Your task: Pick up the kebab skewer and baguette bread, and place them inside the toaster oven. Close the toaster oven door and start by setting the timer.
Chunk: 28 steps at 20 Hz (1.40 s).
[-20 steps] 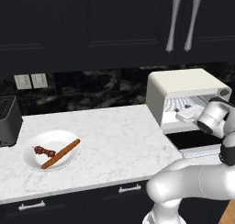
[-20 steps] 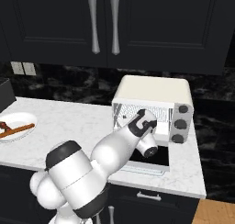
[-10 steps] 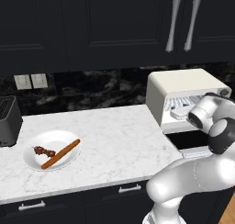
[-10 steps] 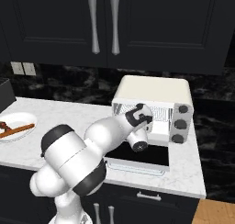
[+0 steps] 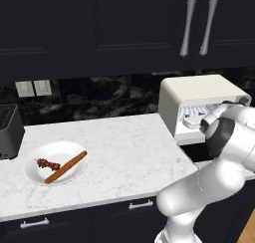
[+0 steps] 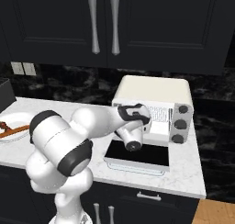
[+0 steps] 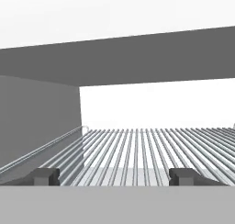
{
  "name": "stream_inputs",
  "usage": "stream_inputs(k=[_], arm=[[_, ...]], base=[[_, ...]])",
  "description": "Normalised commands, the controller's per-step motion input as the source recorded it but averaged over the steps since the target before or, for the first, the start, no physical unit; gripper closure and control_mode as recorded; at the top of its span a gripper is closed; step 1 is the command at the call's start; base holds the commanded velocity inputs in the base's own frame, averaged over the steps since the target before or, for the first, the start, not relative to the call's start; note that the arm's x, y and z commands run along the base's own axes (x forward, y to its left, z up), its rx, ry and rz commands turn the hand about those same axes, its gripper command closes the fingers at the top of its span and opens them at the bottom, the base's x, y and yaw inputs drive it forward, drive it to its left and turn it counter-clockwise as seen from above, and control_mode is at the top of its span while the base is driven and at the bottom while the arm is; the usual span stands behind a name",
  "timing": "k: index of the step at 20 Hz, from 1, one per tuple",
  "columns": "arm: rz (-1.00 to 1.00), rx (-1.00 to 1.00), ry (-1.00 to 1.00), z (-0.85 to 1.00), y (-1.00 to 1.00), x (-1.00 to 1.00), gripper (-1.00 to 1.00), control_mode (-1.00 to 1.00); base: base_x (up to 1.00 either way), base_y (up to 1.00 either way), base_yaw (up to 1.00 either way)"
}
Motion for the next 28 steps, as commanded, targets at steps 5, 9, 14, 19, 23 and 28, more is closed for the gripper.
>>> stream_inputs(k=[5, 9, 14, 19, 23, 28], arm=[[0.00, 0.00, 0.00, 0.00, -0.36, 0.16, -1.00, -1.00], [0.00, -0.01, 0.01, -0.12, -0.40, 0.11, -1.00, -1.00], [0.01, -0.06, 0.18, -0.53, -0.39, -0.02, -1.00, -1.00], [0.06, -0.09, 0.17, -0.82, -0.19, -0.39, -1.00, -1.00], [0.07, -0.11, 0.23, -1.00, -0.01, -0.67, -1.00, -1.00], [0.09, -0.07, 0.24, -0.90, -0.02, -0.93, -1.00, -1.00]], base=[[0.00, 0.00, 0.00], [0.00, 0.00, 0.00], [0.00, 0.00, 0.00], [0.00, 0.00, 0.00], [0.00, 0.00, 0.00], [0.00, 0.00, 0.00]])
